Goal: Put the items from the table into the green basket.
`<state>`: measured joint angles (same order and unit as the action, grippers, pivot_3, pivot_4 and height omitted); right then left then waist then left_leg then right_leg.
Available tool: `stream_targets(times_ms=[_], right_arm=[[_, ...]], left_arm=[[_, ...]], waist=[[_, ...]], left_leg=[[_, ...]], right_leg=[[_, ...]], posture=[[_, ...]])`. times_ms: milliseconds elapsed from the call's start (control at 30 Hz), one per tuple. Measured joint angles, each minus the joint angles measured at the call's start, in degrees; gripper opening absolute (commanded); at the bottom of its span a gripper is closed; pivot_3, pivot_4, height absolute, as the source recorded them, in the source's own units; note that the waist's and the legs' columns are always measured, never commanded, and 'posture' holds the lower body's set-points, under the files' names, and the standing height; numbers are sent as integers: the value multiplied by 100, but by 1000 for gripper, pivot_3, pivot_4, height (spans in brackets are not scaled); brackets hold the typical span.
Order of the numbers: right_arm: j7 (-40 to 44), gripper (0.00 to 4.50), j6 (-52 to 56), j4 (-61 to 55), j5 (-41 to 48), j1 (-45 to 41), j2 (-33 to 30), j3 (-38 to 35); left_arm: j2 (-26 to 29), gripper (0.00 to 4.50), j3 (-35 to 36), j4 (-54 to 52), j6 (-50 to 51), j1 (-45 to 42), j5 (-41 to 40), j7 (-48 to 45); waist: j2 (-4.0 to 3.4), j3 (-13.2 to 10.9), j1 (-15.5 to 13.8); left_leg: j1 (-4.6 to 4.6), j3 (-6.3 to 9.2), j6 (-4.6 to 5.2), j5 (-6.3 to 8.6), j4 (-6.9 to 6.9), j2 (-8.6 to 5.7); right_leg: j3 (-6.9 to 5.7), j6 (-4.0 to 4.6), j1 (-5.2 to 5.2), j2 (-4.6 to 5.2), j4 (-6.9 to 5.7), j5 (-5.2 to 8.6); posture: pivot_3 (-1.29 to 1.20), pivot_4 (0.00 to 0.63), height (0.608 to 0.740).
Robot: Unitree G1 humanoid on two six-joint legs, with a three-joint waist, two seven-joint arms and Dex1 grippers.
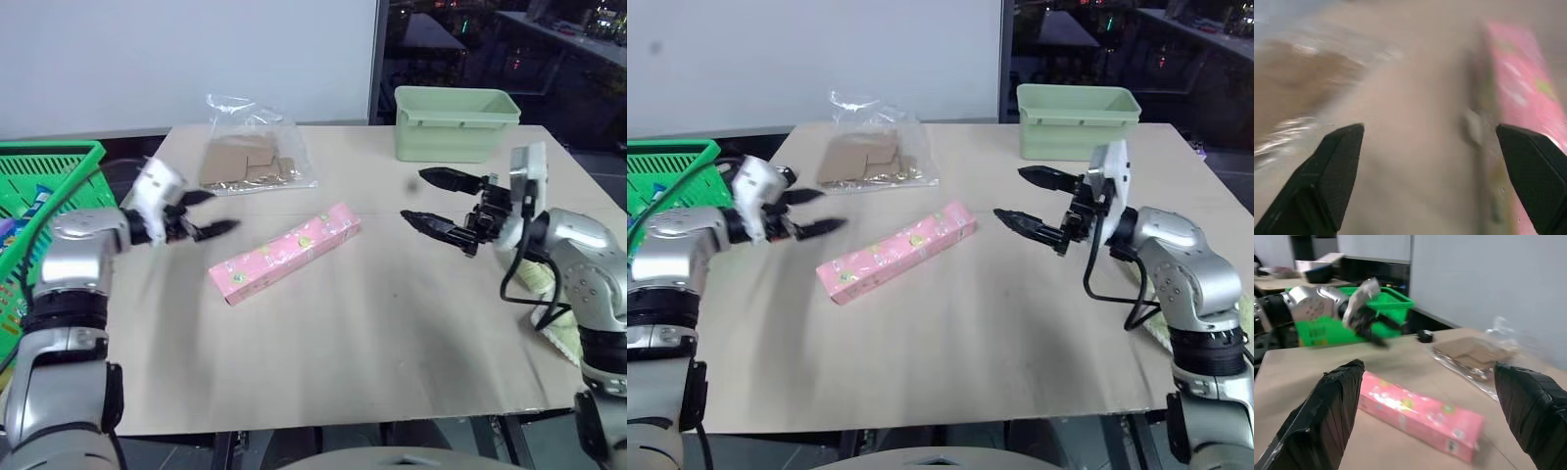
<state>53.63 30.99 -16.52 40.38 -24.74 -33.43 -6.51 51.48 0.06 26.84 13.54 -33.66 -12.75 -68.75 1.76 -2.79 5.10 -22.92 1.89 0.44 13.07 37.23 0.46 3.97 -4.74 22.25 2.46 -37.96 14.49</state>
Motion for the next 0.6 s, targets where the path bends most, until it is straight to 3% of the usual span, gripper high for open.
stream_targets(times_ms=[267,400,600], right_arm=[[-71,4500,26,-352,-118,643,-339,-33],[1,4500,21,-393,-471,1052,-764,186],[39,4500,14,-392,-625,1211,-836,235]], left_arm=[[229,4454,-877,-1303,995,128,296,-720],[233,4454,-1196,-1247,994,130,686,-650],[123,4454,-1437,-1012,688,-13,1280,-352]], waist=[[-19,-10,132],[-18,-10,170],[-19,-10,221]], left_leg=[[6,-7,0,0,5,5],[5,-7,0,0,6,5],[7,-6,1,-1,7,5]], right_leg=[[12,3,-4,-8,4,6],[12,3,-3,-8,7,7],[13,0,-4,-9,6,8]], posture=[[-141,0,740],[-153,0,740],[-161,0,740]])
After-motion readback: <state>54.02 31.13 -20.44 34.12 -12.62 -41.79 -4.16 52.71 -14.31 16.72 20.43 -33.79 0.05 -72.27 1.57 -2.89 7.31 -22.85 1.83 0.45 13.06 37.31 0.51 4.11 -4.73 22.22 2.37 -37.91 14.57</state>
